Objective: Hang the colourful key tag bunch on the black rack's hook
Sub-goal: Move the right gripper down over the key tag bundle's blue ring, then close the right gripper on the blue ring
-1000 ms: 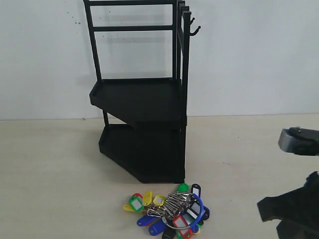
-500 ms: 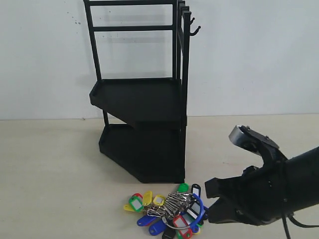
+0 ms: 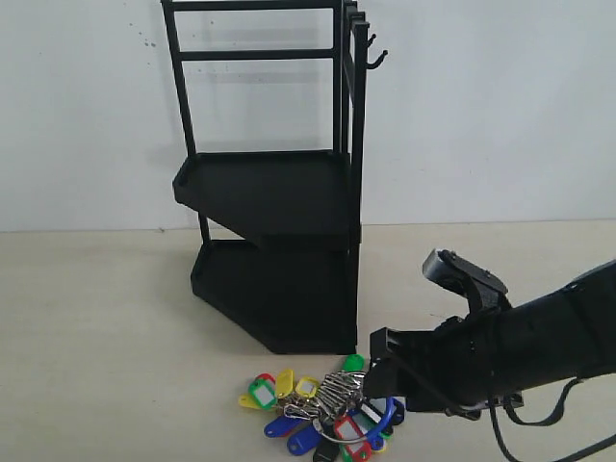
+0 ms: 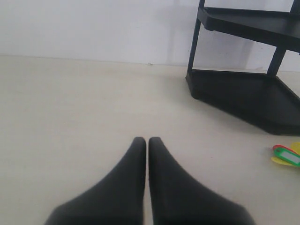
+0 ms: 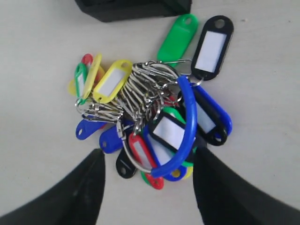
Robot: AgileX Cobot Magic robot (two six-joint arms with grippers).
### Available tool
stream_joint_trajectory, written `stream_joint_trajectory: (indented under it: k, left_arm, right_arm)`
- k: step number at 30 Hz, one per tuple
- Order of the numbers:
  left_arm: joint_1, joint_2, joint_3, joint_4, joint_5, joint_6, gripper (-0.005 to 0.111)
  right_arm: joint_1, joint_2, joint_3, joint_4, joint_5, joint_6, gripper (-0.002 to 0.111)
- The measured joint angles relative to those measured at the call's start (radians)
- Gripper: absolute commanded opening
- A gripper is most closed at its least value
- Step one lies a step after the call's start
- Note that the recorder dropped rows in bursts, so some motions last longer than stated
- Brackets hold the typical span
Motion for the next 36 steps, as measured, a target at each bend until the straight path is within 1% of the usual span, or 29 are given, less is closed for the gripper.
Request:
stream_joint_trajectory:
  k: [5, 12, 17, 27, 28, 30, 31, 33, 34, 36]
  left_arm:
    - [0.0, 0.0, 0.0, 0.0, 0.0, 0.0, 0.004]
    - [0.0, 0.0, 0.0, 0.0, 0.0, 0.0, 0.004]
    - [0.0, 0.0, 0.0, 0.0, 0.0, 0.0, 0.004]
    - [0.0, 0.0, 0.0, 0.0, 0.0, 0.0, 0.004]
    - [0.0, 0.0, 0.0, 0.0, 0.0, 0.0, 0.004]
    - [0.0, 0.0, 0.0, 0.0, 0.0, 0.0, 0.004]
    - [0.0, 0.0, 0.0, 0.0, 0.0, 0.0, 0.004]
    - [0.0, 0.0, 0.0, 0.0, 0.0, 0.0, 0.004]
    - [0.0, 0.0, 0.0, 0.0, 0.0, 0.0, 0.004]
    - [0.0, 0.0, 0.0, 0.0, 0.0, 0.0, 0.004]
  right_arm:
    - [0.0, 0.045, 0.0, 0.117, -0.008, -0.111, 0.054]
    - [0.0, 0.091, 0.0, 0.226, -0.008, -0.22, 0.054]
    - [0.0, 0.104, -0.002, 0.237, -0.007, -0.273, 0.054]
    - [0.0, 0.182, -0.041, 0.243, 0.037, -0.283, 0.054]
    - [0.0, 0.184, -0.043, 0.245, 0.039, -0.283, 0.052]
    - [0.0, 0.193, -0.052, 0.249, 0.047, -0.283, 0.037]
    - [0.0, 0.197, -0.052, 0.249, 0.047, -0.283, 0.025]
    - [0.0, 0.201, -0.052, 0.251, 0.049, -0.283, 0.004]
    - [0.0, 0.201, -0.052, 0.251, 0.051, -0.283, 0.0]
    - [0.0, 0.203, -0.053, 0.251, 0.05, -0.285, 0.0]
